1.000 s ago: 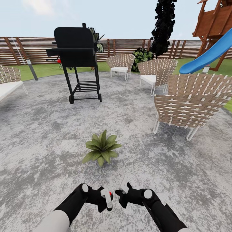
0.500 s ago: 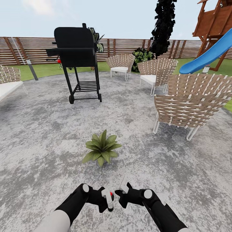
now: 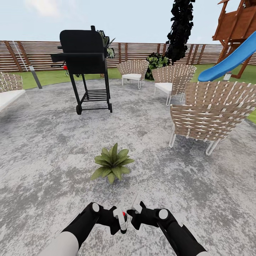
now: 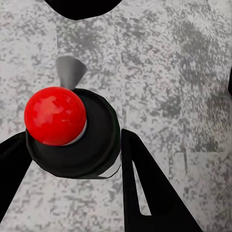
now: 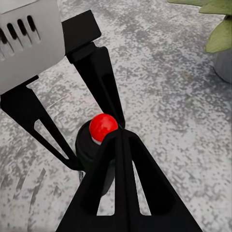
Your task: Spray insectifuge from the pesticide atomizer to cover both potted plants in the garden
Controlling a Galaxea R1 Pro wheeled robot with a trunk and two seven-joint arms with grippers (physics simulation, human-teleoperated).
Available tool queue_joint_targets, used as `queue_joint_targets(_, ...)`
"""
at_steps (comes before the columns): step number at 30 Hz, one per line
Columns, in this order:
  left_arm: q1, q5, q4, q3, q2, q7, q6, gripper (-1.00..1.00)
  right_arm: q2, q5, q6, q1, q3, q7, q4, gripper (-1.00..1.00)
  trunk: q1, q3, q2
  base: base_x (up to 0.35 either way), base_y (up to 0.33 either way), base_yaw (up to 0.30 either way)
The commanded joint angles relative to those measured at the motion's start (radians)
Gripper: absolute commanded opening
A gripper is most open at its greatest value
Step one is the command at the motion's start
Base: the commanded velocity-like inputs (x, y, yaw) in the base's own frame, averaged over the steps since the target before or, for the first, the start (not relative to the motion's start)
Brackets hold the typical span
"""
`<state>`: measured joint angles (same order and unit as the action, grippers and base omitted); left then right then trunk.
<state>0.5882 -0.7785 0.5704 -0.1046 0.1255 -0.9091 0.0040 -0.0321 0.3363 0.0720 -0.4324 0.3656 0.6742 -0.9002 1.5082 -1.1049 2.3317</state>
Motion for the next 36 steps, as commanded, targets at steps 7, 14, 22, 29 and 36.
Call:
queue_joint_targets(7,0.001,-0.005,0.002,0.001,0.000,-0.004,0.001,-1.00,0.000,0.003,0.006,0.000,0.000,0.005,-0.002,-1.00,0.000,-0.001,0.000,0.000,0.000,0.000)
queue_joint_targets(14,0.001,-0.004,0.002,0.002,0.000,-0.005,0.001,-1.00,0.000,0.003,0.006,0.000,0.000,0.004,-0.002,-1.00,0.000,-0.001,0.000,0.000,0.000,0.000)
queue_joint_targets(22,0.002,-0.004,0.003,0.002,0.008,-0.005,0.001,-1.00,0.000,0.004,0.006,0.000,0.000,0.004,-0.002,-1.00,0.000,-0.001,0.000,0.000,0.000,0.000)
queue_joint_targets(29,0.003,-0.004,0.003,0.002,0.011,-0.005,0.001,-1.00,0.000,0.004,0.006,0.000,0.000,0.004,-0.001,-1.00,0.000,-0.001,0.000,0.000,0.000,0.000)
queue_joint_targets(36,0.004,-0.004,0.003,0.002,0.011,-0.005,0.001,-1.00,0.000,0.004,0.006,0.000,0.000,0.004,0.000,-1.00,0.000,-0.001,0.000,0.000,0.000,0.000)
